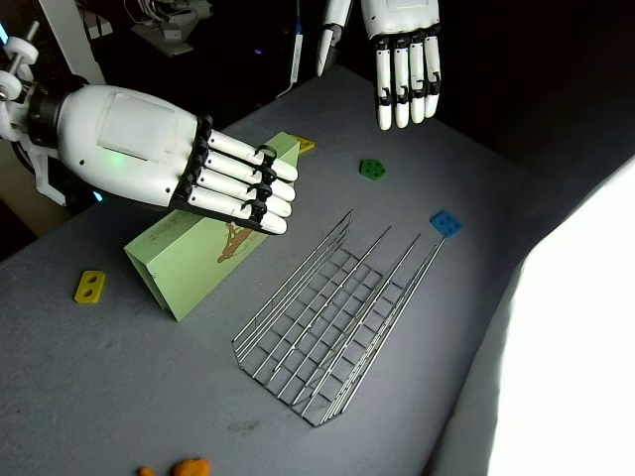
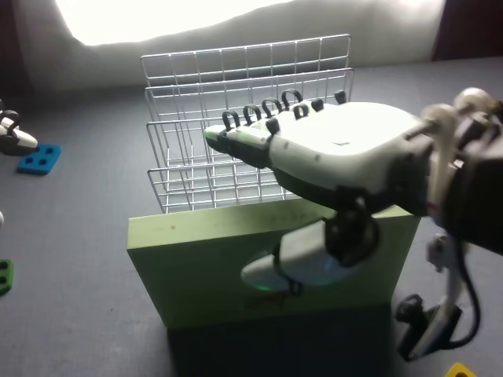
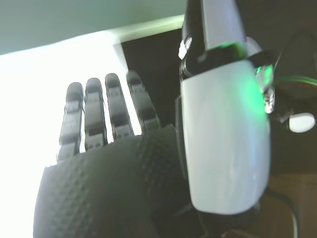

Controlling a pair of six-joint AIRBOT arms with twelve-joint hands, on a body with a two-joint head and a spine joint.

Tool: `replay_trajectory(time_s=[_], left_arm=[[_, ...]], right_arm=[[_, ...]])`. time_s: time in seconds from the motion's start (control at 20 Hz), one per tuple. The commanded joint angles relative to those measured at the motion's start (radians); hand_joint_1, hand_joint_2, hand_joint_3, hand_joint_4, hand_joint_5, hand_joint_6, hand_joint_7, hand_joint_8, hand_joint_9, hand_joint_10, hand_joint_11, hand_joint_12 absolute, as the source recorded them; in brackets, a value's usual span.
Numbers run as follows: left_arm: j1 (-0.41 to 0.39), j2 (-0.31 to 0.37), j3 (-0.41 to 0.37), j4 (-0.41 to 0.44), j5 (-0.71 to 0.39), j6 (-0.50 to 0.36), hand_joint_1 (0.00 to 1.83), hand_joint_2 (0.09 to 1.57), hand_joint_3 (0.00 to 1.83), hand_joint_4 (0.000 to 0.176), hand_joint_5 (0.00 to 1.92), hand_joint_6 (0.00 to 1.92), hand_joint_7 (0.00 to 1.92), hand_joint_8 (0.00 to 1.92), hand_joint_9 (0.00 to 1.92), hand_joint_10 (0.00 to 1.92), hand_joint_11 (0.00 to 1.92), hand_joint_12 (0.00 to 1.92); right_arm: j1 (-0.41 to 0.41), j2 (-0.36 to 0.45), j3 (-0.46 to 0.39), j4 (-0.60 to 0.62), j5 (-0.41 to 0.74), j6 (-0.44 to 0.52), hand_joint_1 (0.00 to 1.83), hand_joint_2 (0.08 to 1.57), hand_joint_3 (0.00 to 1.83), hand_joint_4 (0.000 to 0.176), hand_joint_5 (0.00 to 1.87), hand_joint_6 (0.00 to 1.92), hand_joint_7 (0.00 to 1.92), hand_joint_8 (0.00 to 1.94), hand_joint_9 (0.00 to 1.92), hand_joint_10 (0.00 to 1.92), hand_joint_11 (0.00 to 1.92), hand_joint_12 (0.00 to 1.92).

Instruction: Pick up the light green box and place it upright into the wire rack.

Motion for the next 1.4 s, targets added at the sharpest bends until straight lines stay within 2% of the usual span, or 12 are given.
replay_trajectory(time_s=[0.0, 0.1, 0.2, 0.4, 0.65, 0.75, 0.8, 0.9, 0.95, 1.15, 1.3, 1.35], left_arm=[[-0.008, 0.002, 0.006, 0.008, 0.084, -0.001, 0.00, 1.18, 0.00, 0.023, 0.23, 0.00, 0.23, 0.00, 0.17, 0.00, 0.00, 0.59], [-0.008, 0.002, 0.009, 0.008, 0.084, -0.001, 0.00, 1.17, 0.00, 0.025, 0.23, 0.01, 0.25, 0.01, 0.18, 0.01, 0.00, 0.59], [-0.008, 0.002, 0.010, 0.008, 0.084, -0.001, 0.00, 1.17, 0.00, 0.026, 0.22, 0.01, 0.25, 0.00, 0.18, 0.01, 0.00, 0.53], [-0.008, 0.002, 0.006, 0.008, 0.084, -0.001, 0.00, 1.17, 0.00, 0.012, 0.25, 0.01, 0.27, 0.01, 0.17, 0.01, 0.00, 0.52], [-0.008, 0.002, 0.008, 0.008, 0.084, -0.014, 0.00, 1.16, 0.00, 0.012, 0.27, 0.01, 0.30, 0.01, 0.25, 0.02, 0.00, 0.72], [-0.009, 0.002, 0.009, 0.008, 0.084, -0.014, 0.00, 1.17, 0.00, 0.018, 0.22, 0.00, 0.26, 0.00, 0.23, 0.00, 0.00, 0.67], [-0.009, 0.002, 0.010, 0.008, 0.084, -0.014, 0.00, 1.17, 0.00, 0.024, 0.19, 0.00, 0.22, 0.00, 0.20, 0.00, 0.00, 0.57], [-0.008, 0.002, 0.011, 0.008, 0.084, -0.014, 0.00, 1.17, 0.00, 0.021, 0.19, 0.00, 0.21, 0.00, 0.19, 0.00, 0.00, 0.60], [-0.008, 0.002, 0.011, 0.008, 0.084, -0.014, 0.00, 1.18, 0.00, 0.015, 0.23, 0.01, 0.23, 0.00, 0.22, 0.01, 0.00, 0.60], [-0.008, 0.002, 0.010, 0.008, 0.084, -0.014, 0.00, 1.18, 0.00, 0.008, 0.26, 0.01, 0.24, 0.00, 0.23, 0.01, 0.00, 0.58], [-0.005, 0.002, 0.012, 0.008, 0.084, -0.014, 0.00, 1.18, 0.00, 0.016, 0.25, 0.00, 0.21, 0.00, 0.19, 0.00, 0.00, 0.54], [-0.005, 0.002, 0.013, 0.008, 0.084, -0.014, 0.00, 1.18, 0.00, 0.024, 0.20, 0.00, 0.17, 0.00, 0.15, 0.00, 0.00, 0.41]], right_arm=[[0.014, -0.008, 0.007, -0.011, 0.042, -0.014, 0.73, 0.96, 0.00, 0.000, 0.03, 0.00, 0.08, 0.00, 0.08, 0.00, 0.00, 0.34], [0.015, -0.029, 0.016, -0.009, 0.062, -0.023, 0.69, 0.98, 0.00, 0.000, 0.03, 0.00, 0.06, 0.00, 0.08, 0.00, 0.00, 0.28], [0.014, -0.045, 0.025, 0.026, 0.072, -0.046, 0.77, 0.93, 0.00, 0.000, 0.04, 0.01, 0.11, 0.01, 0.13, 0.02, 0.00, 0.39], [0.010, -0.066, 0.055, 0.056, 0.045, -0.056, 0.77, 0.93, 0.00, 0.000, 0.06, 0.00, 0.11, 0.00, 0.13, 0.01, 0.00, 0.44], [-0.008, -0.079, 0.071, 0.085, 0.032, -0.104, 0.69, 0.98, 0.01, 0.000, 0.00, 0.00, 0.02, 0.00, 0.01, 0.01, 0.00, 0.17], [-0.007, -0.079, 0.071, 0.110, 0.021, -0.122, 0.70, 0.99, 0.01, 0.000, 0.00, 0.00, 0.03, 0.01, 0.02, 0.01, 0.00, 0.05], [-0.007, -0.079, 0.071, 0.110, 0.018, -0.122, 0.72, 1.00, 0.00, 0.000, 0.01, 0.00, 0.05, 0.00, 0.06, 0.01, 0.00, 0.22], [-0.006, -0.080, 0.071, 0.111, 0.017, -0.122, 0.81, 0.96, 0.00, 0.000, 0.05, 0.01, 0.04, 0.00, 0.05, 0.00, 0.00, 0.17], [-0.006, -0.080, 0.071, 0.111, 0.018, -0.122, 0.85, 0.93, 0.00, 0.000, 0.03, 0.00, 0.01, 0.00, 0.01, 0.00, 0.00, 0.02], [-0.006, -0.080, 0.071, 0.111, 0.018, -0.122, 0.87, 0.93, 0.00, 0.000, 0.02, 0.00, 0.00, 0.00, 0.00, 0.00, 0.00, 0.00], [-0.004, -0.079, 0.071, 0.111, 0.018, -0.122, 0.90, 0.93, 0.00, 0.000, 0.00, 0.00, 0.00, 0.00, 0.00, 0.00, 0.00, 0.00], [-0.003, -0.079, 0.071, 0.111, 0.018, -0.122, 0.85, 0.94, 0.00, 0.000, 0.00, 0.00, 0.00, 0.00, 0.02, 0.01, 0.00, 0.00]])
